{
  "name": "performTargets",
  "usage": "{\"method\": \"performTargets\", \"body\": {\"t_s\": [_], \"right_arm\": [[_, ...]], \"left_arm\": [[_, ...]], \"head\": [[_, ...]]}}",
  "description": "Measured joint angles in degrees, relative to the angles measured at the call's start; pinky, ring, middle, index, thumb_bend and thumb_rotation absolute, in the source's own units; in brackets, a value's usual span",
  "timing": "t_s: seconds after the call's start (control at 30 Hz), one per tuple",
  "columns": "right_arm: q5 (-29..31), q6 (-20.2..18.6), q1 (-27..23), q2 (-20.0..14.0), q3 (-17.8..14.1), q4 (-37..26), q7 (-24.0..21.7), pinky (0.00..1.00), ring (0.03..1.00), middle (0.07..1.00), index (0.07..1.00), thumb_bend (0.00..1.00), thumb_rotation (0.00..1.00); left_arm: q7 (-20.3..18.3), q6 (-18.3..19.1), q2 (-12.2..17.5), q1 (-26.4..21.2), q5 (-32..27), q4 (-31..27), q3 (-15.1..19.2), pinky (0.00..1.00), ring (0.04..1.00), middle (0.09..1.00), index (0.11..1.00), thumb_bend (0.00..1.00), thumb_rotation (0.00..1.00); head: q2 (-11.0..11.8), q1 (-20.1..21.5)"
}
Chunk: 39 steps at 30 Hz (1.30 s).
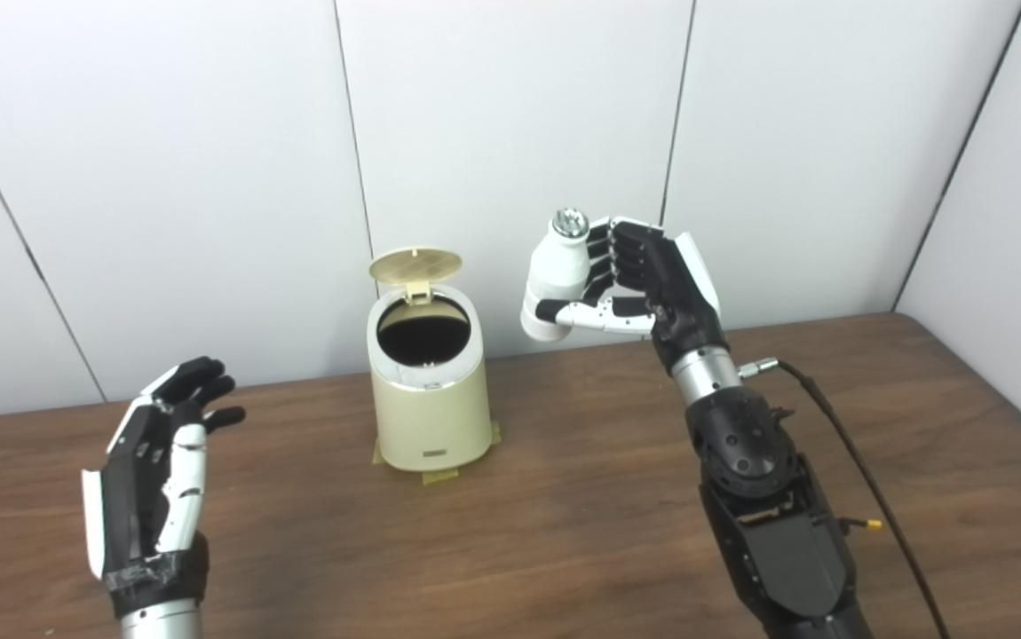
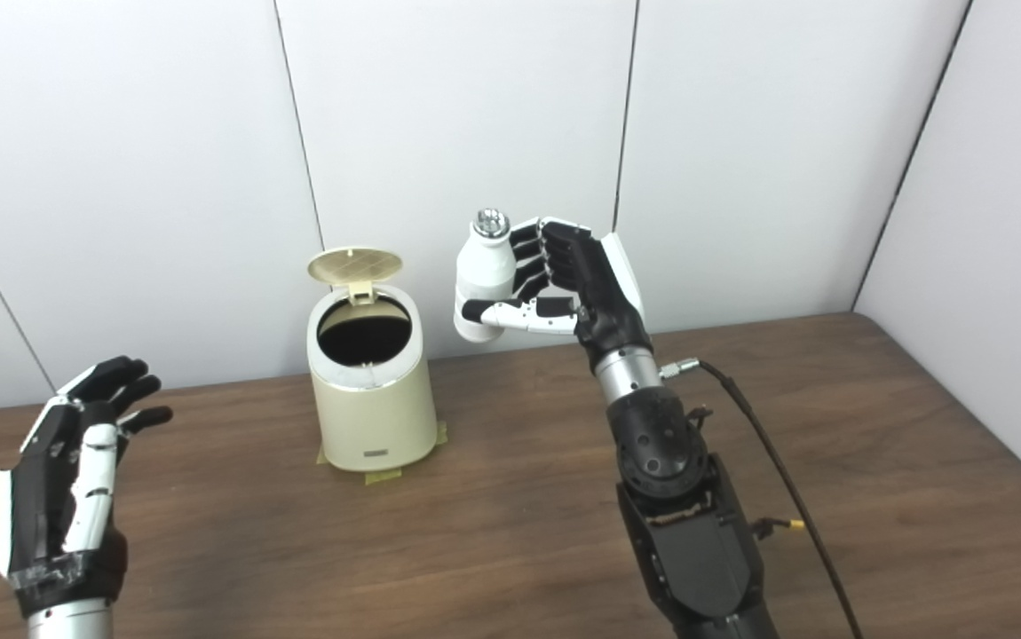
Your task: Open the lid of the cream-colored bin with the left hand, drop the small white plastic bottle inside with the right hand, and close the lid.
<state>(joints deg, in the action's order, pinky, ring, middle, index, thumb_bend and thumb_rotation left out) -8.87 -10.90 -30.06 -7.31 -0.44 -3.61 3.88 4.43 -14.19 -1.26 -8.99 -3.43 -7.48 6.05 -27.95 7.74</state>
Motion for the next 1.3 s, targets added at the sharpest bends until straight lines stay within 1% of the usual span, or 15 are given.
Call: {"method": "performTargets", "body": {"t_s": [0.13,0.27,0.37,0.43,0.47,0.6,0.63,0.7,0.77,0.83,0.9,0.93,1.03,1.17,1.3], "right_arm": [[0.8,0.0,-1.0,1.5,0.6,0.0,-0.7,0.34,0.437,0.479,0.497,0.52,0.0],[0.6,0.0,-1.8,3.3,1.5,0.1,-0.8,0.32,0.425,0.479,0.504,0.52,0.0],[0.6,0.9,-2.7,4.0,2.6,1.6,-1.1,0.32,0.422,0.483,0.506,0.52,0.0],[0.4,1.4,-3.0,4.4,3.0,2.3,-1.0,0.34,0.436,0.48,0.493,0.52,0.0],[-0.2,1.7,-3.1,4.7,3.2,2.7,-0.8,0.39,0.458,0.466,0.484,0.52,0.0],[-2.2,3.0,-3.3,5.7,4.0,5.2,0.6,0.41,0.484,0.458,0.473,0.52,0.0],[-2.8,3.9,-3.3,5.9,4.3,6.2,0.9,0.45,0.492,0.454,0.474,0.52,0.0],[-4.0,6.8,-3.4,6.1,5.1,8.4,1.3,0.49,0.493,0.449,0.483,0.52,0.0],[-4.7,9.2,-3.9,6.4,5.6,10.7,2.0,0.39,0.447,0.461,0.507,0.52,0.0],[-5.7,11.4,-4.7,6.6,5.6,13.8,3.2,0.34,0.425,0.469,0.517,0.52,0.0],[-7.0,13.7,-5.5,6.6,5.8,16.0,4.7,0.32,0.423,0.469,0.518,0.52,0.0],[-8.0,15.0,-5.8,6.7,5.9,17.0,6.0,0.32,0.423,0.469,0.514,0.52,0.0],[-11.3,21.0,-7.2,6.9,6.0,21.8,11.2,0.31,0.414,0.475,0.521,0.52,0.0],[-14.6,27.8,-8.5,7.6,6.1,27.6,18.1,0.3,0.404,0.472,0.534,0.51,0.0],[-17.0,32.8,-9.4,8.5,6.1,32.5,23.7,0.32,0.407,0.474,0.533,0.51,0.0]], "left_arm": [[0.0,-0.7,-0.1,0.0,0.6,0.9,-0.2,0.65,0.742,0.756,0.736,0.24,0.51],[0.2,-0.8,-0.4,0.0,1.0,1.0,-0.3,0.65,0.739,0.754,0.733,0.24,0.49],[0.3,-0.8,-0.8,0.0,1.4,1.0,-0.4,0.65,0.743,0.755,0.734,0.23,0.5],[0.3,-0.8,-1.0,0.0,1.5,1.0,-0.6,0.65,0.745,0.755,0.735,0.22,0.5],[0.3,-0.7,-1.1,0.0,1.7,1.0,-0.7,0.65,0.745,0.756,0.735,0.22,0.5],[0.4,-0.7,-1.6,0.0,2.3,0.9,-0.9,0.65,0.747,0.76,0.737,0.22,0.51],[0.4,-0.7,-1.7,0.0,2.4,0.9,-0.9,0.65,0.747,0.759,0.737,0.22,0.51],[0.5,-0.7,-1.9,0.1,2.4,0.9,-0.9,0.65,0.746,0.758,0.736,0.22,0.51],[0.6,-0.6,-2.2,0.1,2.5,0.7,-1.0,0.65,0.745,0.758,0.737,0.22,0.51],[0.7,-0.6,-2.4,0.2,2.7,0.5,-1.2,0.65,0.744,0.758,0.737,0.21,0.51],[0.7,-0.6,-2.4,0.2,2.8,0.4,-1.3,0.65,0.746,0.76,0.738,0.21,0.51],[0.8,-0.6,-2.4,0.2,3.0,0.4,-1.3,0.65,0.749,0.762,0.739,0.21,0.52],[0.8,-0.5,-2.4,0.2,3.1,0.0,-1.3,0.66,0.751,0.762,0.738,0.21,0.51],[1.1,-0.4,-2.6,0.3,3.2,-0.8,-1.4,0.66,0.751,0.762,0.738,0.22,0.52],[1.6,-0.4,-2.6,0.3,3.4,-0.8,-1.6,0.66,0.75,0.759,0.736,0.22,0.52]], "head": [[0.0,-1.0],[0.2,-1.8],[0.4,-2.5],[0.4,-2.8],[0.4,-3.0],[0.4,-3.5],[0.4,-3.5],[0.3,-4.0],[0.1,-4.1],[0.0,-4.2],[-0.1,-4.3],[-0.2,-4.4],[-0.2,-4.6],[-0.4,-4.7],[-0.3,-4.8]]}}
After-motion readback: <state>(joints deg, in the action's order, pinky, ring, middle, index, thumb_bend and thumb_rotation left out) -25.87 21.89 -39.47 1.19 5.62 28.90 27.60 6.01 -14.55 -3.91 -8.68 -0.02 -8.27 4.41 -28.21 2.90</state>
